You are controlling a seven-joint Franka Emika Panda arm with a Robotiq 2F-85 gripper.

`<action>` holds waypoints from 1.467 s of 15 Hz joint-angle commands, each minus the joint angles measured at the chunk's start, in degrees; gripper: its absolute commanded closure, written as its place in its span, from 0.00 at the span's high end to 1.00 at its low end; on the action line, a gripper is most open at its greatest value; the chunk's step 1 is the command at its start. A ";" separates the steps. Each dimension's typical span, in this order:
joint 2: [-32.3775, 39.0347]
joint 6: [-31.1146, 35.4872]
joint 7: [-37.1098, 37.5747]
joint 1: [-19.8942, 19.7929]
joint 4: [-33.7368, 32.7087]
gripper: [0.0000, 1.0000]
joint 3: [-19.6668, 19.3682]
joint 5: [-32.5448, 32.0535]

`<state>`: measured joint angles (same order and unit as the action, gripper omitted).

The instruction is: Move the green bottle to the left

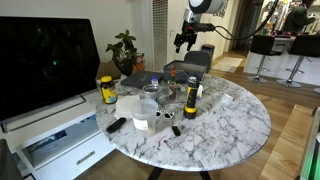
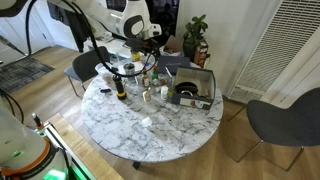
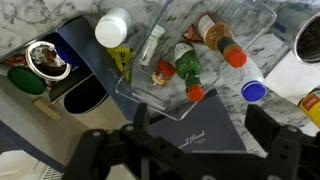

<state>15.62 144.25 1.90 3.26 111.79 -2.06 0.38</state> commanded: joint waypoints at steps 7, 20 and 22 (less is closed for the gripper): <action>8.59 -7.63 -1.68 -1.12 -9.80 1.00 2.32 0.70; 22.28 -18.07 -4.17 -3.32 -26.31 0.90 3.67 2.73; 23.61 -19.31 -4.11 -3.23 -28.00 0.76 3.73 2.79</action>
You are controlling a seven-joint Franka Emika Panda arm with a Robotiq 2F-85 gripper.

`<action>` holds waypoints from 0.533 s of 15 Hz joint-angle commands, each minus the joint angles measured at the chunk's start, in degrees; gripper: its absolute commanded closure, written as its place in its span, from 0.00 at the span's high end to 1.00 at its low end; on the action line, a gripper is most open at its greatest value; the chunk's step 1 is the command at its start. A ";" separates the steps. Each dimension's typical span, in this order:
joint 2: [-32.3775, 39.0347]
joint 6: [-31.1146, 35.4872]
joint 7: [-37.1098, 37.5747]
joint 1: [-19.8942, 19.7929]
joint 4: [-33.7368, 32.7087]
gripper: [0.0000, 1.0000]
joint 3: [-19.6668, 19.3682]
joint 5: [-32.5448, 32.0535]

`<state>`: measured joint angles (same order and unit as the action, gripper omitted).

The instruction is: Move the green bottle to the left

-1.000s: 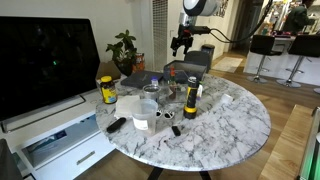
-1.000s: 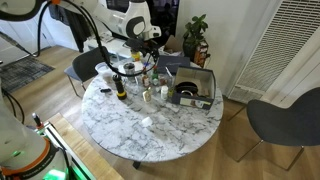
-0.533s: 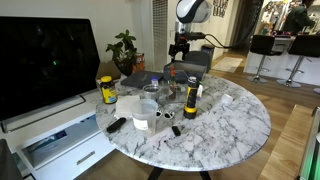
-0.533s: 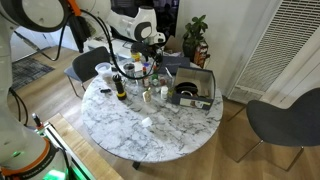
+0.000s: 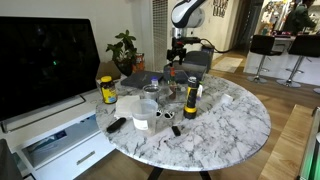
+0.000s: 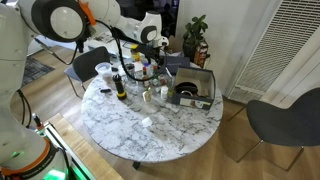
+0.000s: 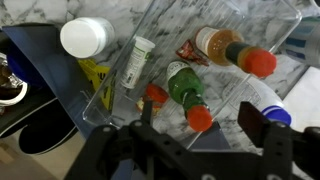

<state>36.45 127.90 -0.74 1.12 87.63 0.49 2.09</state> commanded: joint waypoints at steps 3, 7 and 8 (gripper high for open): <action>4.80 -4.44 -1.88 -1.38 -6.50 0.68 1.65 1.77; 7.04 -6.15 -2.13 -1.69 -9.54 0.51 1.92 2.55; 7.60 -6.53 -2.01 -1.69 -10.36 0.52 1.87 2.54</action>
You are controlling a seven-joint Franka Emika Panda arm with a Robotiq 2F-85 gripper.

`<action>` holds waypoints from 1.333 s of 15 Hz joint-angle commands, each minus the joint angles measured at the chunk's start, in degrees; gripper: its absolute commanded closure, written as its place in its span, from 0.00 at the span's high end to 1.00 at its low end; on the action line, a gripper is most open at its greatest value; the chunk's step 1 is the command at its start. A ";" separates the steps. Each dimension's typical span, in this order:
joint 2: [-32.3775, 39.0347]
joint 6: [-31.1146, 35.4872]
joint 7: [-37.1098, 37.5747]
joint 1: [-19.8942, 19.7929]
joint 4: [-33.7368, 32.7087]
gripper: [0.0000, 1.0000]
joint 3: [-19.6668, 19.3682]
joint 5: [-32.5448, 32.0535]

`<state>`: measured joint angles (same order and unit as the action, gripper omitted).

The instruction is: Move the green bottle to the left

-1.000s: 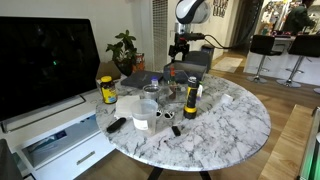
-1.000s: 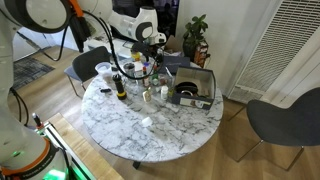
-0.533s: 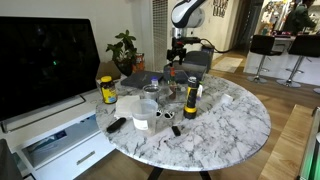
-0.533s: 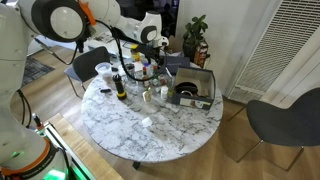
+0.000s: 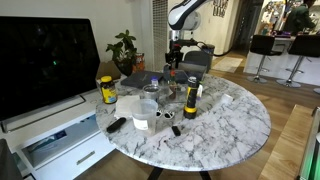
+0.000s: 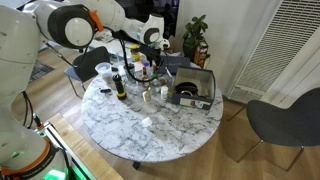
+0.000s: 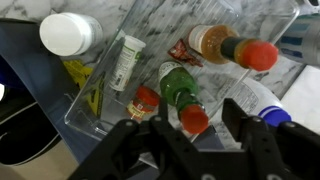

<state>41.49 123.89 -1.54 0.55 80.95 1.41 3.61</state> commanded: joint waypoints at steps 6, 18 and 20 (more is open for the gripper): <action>5.07 -4.16 -0.79 -1.25 -6.96 0.53 0.71 0.89; -2.92 -7.78 0.69 -1.47 1.91 0.08 -2.59 -1.73; -5.62 -8.86 -0.22 -2.08 5.40 0.08 -2.72 -1.58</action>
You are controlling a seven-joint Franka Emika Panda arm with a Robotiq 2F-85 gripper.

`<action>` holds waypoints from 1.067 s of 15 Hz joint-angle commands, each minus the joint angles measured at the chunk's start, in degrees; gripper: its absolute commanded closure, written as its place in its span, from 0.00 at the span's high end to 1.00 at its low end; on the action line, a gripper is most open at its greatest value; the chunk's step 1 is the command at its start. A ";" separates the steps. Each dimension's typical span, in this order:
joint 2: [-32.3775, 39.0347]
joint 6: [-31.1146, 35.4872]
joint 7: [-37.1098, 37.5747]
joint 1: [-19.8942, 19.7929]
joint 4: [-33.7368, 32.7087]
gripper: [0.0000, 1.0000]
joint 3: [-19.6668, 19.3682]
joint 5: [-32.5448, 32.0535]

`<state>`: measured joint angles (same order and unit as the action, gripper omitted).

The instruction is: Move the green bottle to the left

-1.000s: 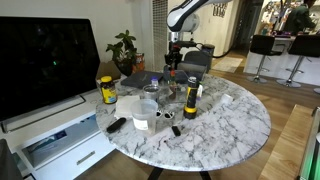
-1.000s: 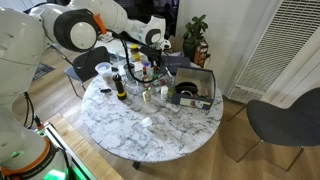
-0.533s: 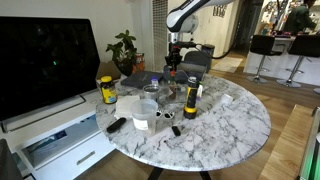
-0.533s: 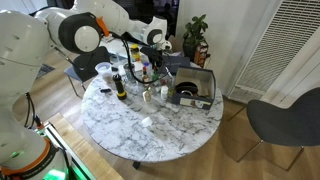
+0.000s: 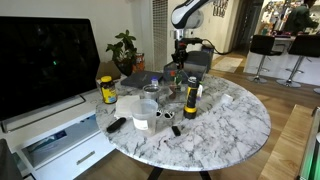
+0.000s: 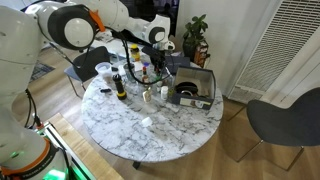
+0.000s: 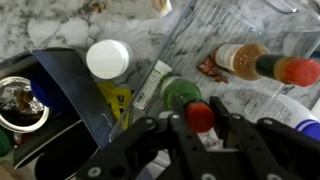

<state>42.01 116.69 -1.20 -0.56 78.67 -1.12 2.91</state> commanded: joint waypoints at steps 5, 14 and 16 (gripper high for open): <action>-12.35 -7.50 -5.13 -2.05 14.93 0.08 1.08 0.21; -16.74 -12.67 -10.48 -0.70 19.22 0.08 3.96 0.85; -16.14 -12.89 -10.93 -0.05 18.74 0.08 4.64 0.62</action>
<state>27.12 104.85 -10.54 -1.12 95.78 2.69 3.46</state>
